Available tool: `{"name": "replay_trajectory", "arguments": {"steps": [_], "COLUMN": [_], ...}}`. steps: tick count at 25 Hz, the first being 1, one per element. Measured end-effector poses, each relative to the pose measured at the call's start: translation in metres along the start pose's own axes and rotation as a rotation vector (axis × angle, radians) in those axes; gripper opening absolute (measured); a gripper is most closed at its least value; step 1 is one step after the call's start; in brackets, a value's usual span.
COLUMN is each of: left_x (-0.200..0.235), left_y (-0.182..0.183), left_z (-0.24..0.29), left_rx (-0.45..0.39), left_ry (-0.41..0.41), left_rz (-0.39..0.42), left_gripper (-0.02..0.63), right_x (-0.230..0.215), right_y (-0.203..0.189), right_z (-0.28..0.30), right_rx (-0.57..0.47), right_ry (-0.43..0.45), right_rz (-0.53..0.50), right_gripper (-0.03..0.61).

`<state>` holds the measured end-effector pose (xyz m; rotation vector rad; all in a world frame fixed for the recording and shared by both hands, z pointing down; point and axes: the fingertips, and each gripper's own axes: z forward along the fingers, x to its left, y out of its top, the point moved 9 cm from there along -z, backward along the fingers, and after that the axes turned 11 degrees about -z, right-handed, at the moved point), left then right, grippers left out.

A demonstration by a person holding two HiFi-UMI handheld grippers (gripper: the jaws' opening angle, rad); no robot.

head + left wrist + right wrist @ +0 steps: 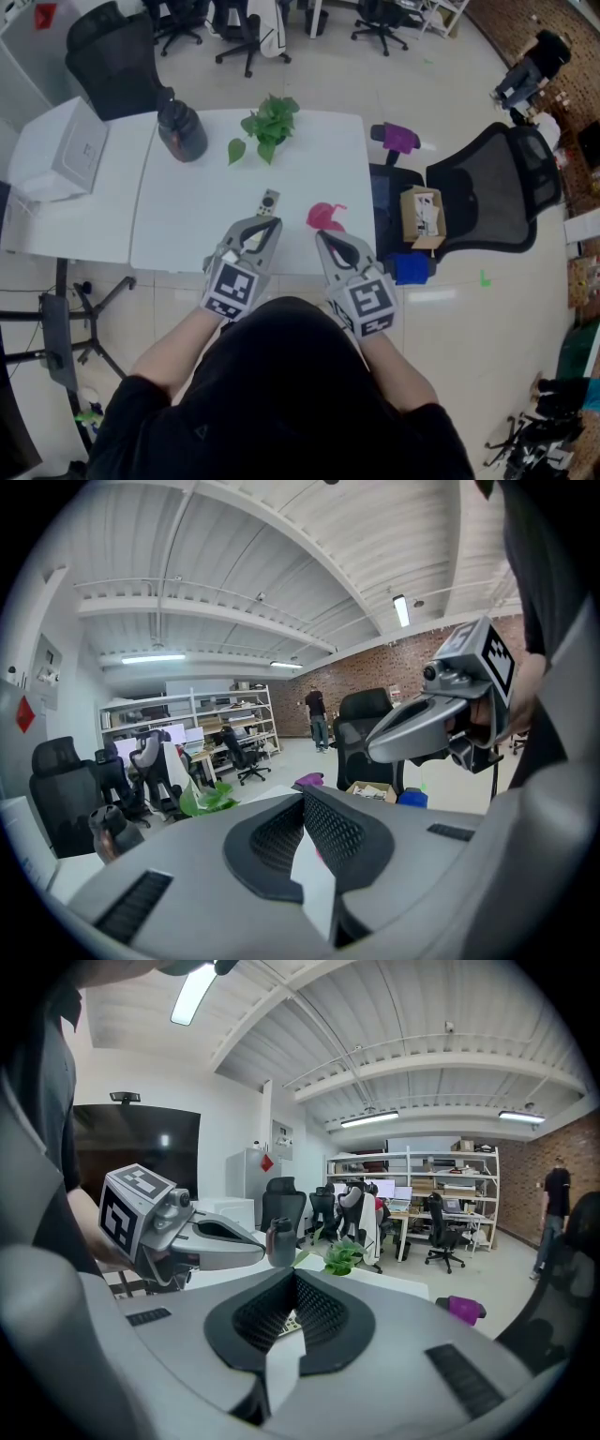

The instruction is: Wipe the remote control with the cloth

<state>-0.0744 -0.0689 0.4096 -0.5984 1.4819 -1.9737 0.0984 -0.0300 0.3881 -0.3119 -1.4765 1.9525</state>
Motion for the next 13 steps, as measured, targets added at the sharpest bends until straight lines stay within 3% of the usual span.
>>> {"name": "replay_trajectory", "arguments": {"steps": [13], "left_x": [-0.0053], "left_y": [-0.0012], "left_z": [-0.0015], "left_rx": [0.007], "left_ry": [-0.002], "left_rz": [0.003], "left_gripper": [0.0], "right_x": [0.0021], "right_y": [0.0008], "right_z": [-0.0059], "right_rx": [0.012], "right_ry": [-0.005], "right_rz": [0.003], "right_gripper": [0.008]}}
